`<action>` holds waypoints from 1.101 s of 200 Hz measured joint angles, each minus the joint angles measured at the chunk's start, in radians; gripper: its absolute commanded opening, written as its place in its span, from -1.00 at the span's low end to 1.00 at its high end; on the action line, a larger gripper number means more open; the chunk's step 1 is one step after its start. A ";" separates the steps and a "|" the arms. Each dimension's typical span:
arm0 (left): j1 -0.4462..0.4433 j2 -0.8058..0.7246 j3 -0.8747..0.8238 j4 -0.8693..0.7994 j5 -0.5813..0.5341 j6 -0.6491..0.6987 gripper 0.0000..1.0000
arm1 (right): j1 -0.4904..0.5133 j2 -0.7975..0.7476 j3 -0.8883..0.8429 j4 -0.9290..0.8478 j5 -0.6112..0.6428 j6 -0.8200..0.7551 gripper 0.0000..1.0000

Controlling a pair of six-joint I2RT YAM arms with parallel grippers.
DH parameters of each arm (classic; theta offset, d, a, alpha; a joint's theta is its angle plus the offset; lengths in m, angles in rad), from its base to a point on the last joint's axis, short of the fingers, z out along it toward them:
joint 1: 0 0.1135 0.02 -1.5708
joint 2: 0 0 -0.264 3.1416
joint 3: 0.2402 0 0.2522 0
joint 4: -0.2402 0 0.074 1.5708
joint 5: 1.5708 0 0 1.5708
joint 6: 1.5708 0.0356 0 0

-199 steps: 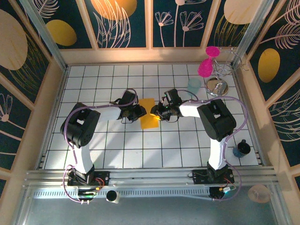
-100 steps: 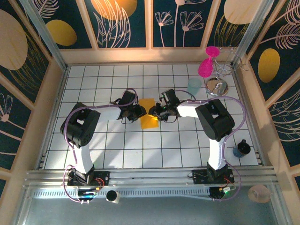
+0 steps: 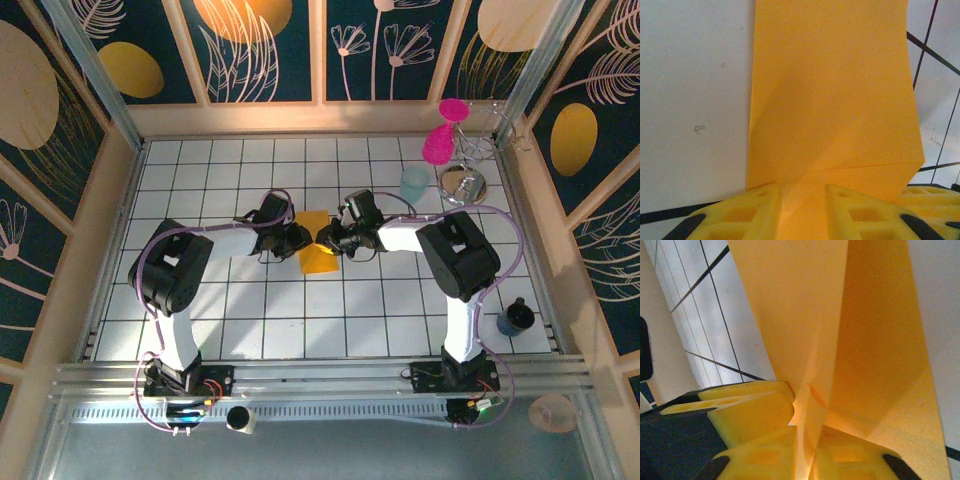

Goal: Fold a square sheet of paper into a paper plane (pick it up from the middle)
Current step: Turn over the paper at the center of the table.

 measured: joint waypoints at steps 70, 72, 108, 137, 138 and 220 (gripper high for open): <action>0.061 -0.179 -0.130 0.056 -0.036 -0.051 0.26 | -0.010 -0.015 -0.046 0.098 0.000 0.009 -0.96; 0.064 -0.186 -0.135 0.059 -0.035 -0.049 0.30 | -0.012 -0.018 -0.047 0.100 0.000 0.008 -0.96; 0.105 -0.307 -0.204 0.141 -0.018 -0.064 0.89 | -0.081 -0.102 -0.070 0.212 -0.039 -0.013 -0.96; 0.105 -0.380 -0.250 0.293 0.066 -0.100 0.95 | -0.123 -0.170 -0.079 0.344 -0.113 0.005 -0.96; 0.105 -0.381 -0.252 0.304 0.072 -0.103 0.95 | -0.123 -0.171 -0.079 0.347 -0.115 0.006 -0.96; 0.105 -0.325 -0.308 0.750 0.321 -0.328 0.55 | -0.126 -0.193 -0.119 0.626 -0.272 0.167 -0.93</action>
